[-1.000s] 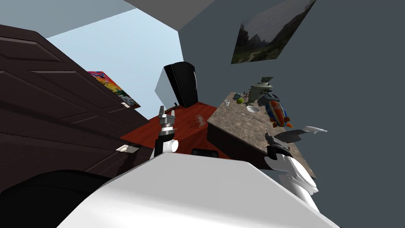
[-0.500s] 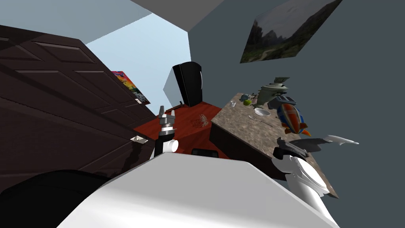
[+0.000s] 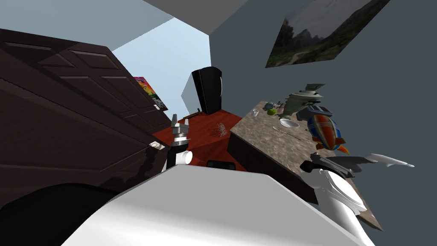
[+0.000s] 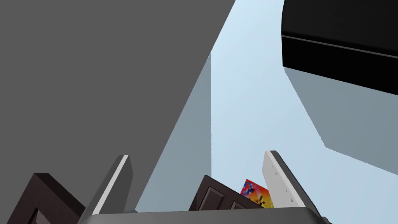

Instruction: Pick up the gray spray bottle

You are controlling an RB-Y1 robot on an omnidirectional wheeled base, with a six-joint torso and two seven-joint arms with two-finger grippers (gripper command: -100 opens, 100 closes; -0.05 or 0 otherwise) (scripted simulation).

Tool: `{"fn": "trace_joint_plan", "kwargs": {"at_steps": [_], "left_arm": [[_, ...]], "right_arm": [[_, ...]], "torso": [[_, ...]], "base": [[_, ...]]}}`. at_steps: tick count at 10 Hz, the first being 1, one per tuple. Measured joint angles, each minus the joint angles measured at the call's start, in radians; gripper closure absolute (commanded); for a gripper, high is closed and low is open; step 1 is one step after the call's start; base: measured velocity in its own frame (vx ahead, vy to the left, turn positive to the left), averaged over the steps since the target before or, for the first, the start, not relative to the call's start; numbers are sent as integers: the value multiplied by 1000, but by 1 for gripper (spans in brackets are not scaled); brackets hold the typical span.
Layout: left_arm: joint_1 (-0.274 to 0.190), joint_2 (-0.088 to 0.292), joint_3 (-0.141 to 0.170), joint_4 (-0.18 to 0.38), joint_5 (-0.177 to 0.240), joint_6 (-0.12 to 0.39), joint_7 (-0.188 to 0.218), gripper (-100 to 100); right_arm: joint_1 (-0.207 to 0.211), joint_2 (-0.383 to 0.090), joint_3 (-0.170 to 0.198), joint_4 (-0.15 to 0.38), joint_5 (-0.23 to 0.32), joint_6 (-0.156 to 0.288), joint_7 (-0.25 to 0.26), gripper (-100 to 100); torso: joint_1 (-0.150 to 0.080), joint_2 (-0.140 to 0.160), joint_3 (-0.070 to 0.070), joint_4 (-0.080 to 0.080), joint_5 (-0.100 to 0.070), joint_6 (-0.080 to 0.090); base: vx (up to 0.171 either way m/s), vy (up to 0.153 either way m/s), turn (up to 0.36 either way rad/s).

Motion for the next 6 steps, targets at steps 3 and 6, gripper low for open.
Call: {"fn": "trace_joint_plan", "kwargs": {"at_steps": [3,6], "left_arm": [[0,0,0,0,0,0,0,0],[0,0,0,0,0,0,0,0]], "right_arm": [[-10,-26,-37,42,42,39,-15,-100],[-43,-66,-68,109,88,73,-35,-100]], "torso": [[-1,1,1,0,0,0],[-3,0,0,0,0,0]], "base": [[-25,-14,132],[-19,-37,126]]}}
